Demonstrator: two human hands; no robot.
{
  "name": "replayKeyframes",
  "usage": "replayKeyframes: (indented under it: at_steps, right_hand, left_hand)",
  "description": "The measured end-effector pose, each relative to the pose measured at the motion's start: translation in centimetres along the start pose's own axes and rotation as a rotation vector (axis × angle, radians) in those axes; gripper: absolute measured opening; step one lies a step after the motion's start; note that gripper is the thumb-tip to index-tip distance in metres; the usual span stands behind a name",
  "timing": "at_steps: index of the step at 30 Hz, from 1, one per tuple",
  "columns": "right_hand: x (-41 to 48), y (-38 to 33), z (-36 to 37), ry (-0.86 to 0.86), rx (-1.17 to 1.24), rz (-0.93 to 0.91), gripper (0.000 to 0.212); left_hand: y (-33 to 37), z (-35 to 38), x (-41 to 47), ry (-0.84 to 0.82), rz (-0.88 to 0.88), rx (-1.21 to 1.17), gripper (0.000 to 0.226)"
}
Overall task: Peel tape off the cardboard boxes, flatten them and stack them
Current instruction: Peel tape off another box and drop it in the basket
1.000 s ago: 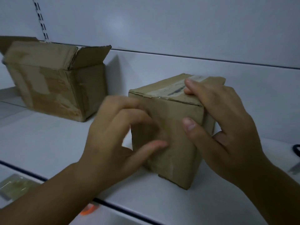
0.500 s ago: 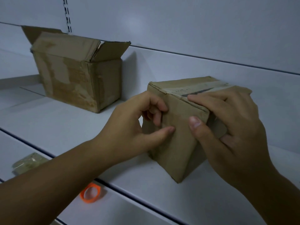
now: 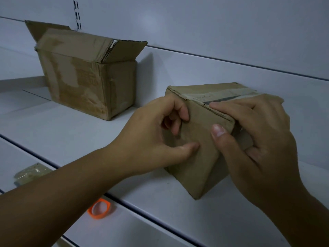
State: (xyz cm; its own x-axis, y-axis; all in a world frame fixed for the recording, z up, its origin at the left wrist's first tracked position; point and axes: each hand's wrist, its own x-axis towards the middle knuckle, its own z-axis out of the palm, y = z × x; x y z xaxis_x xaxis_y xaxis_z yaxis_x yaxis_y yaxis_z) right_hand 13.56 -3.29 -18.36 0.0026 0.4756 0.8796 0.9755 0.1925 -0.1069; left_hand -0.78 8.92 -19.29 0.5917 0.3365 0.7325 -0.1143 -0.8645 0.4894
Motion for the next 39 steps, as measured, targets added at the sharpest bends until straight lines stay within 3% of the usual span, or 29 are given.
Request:
replayKeyframes:
  at_steps: [11,15,18,21,23,25,33,39]
  right_hand:
    - [0.1,-0.1,0.0,-0.007,-0.001,0.011,0.023]
    - [0.0,-0.1,-0.3,-0.013,0.007,0.021,0.024]
    - [0.0,0.0,-0.5,-0.013,0.020,0.029,0.023]
    - [0.1,0.0,-0.4,-0.016,0.025,0.034,0.022]
    - [0.0,0.1,-0.4,-0.023,0.025,0.038,0.022]
    - [0.0,0.1,-0.4,-0.023,0.022,0.038,0.022]
    - [-0.2,-0.1,0.3,0.014,-0.002,0.065,0.021]
    - [-0.2,-0.1,0.2,0.020,-0.006,0.067,0.020]
  left_hand:
    - [0.1,-0.1,0.1,-0.012,-0.058,-0.030,0.030]
    - [-0.5,0.2,-0.5,0.134,-0.118,-0.045,0.042]
    - [-1.7,0.4,-0.5,0.190,-0.386,-0.279,0.070]
    - [-2.5,0.8,-0.4,0.040,-0.558,-0.733,0.086]
    - [-2.6,1.1,-0.7,-0.093,-0.602,-0.895,0.082]
    - [-2.5,1.5,-1.0,-0.171,-0.592,-0.908,0.074]
    - [-2.4,1.9,-1.3,-0.121,-0.600,-0.945,0.051]
    - [-2.4,1.9,-1.4,-0.122,-0.602,-0.926,0.057]
